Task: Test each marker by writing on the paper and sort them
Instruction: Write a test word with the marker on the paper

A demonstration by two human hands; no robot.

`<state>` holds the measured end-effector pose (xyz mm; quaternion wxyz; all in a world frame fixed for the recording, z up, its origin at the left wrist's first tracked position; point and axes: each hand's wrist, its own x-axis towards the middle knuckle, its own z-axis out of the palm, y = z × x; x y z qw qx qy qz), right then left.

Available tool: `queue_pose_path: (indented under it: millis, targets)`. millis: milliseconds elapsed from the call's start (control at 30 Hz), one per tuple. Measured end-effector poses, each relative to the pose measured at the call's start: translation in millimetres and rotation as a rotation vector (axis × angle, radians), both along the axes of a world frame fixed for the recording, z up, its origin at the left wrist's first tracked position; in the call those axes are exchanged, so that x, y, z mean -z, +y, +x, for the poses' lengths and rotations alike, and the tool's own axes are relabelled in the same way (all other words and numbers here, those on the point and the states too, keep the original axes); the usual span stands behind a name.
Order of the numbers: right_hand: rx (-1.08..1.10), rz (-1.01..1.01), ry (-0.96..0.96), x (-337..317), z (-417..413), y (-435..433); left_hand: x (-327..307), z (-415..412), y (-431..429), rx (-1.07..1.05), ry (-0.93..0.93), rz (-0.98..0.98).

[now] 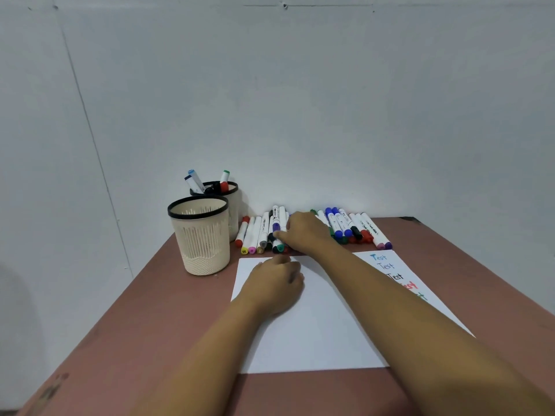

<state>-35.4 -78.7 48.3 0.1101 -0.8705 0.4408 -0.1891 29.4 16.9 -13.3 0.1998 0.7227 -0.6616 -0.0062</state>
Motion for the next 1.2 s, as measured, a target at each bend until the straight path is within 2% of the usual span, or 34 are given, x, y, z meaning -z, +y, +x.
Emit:
queue_pose_path:
  millis: [100, 300, 500, 567, 667, 767, 833, 933, 1067, 1200]
  targets:
    - [0.010, -0.034, 0.029, 3, 7, -1, 0, -1, 0, 0.002, -0.012, 0.009]
    - [0.069, 0.001, -0.142, 3, 2, -3, -1, -2, 1, -0.009, -0.004, -0.011]
    - [0.200, -0.010, -0.553, -3, -28, -9, -12, -9, 8, -0.018, 0.047, -0.026]
    - [0.242, -0.015, -0.656, -7, -46, -8, -16, -10, 9, -0.028, 0.092, -0.100]
    - [0.275, 0.023, -0.773, -7, -73, -5, -19, -9, 8, -0.064, 0.138, -0.309]
    - [0.213, 0.116, -0.890, -4, -97, 5, -21, -8, 8, -0.054, 0.069, -0.519]
    - [0.158, 0.193, -0.930, -1, -109, 14, -21, -7, 8, -0.019, 0.014, -0.593]
    - [0.083, 0.302, -1.003, 2, -117, 28, -20, -7, 8, 0.020, -0.084, -0.561]
    - [0.075, 0.410, -1.100, 11, -117, 33, -21, -8, 10, 0.005, -0.097, -0.450]
    - [0.027, 0.701, -1.337, 10, -114, 34, -21, -12, 11, 0.032, -0.037, -0.409]
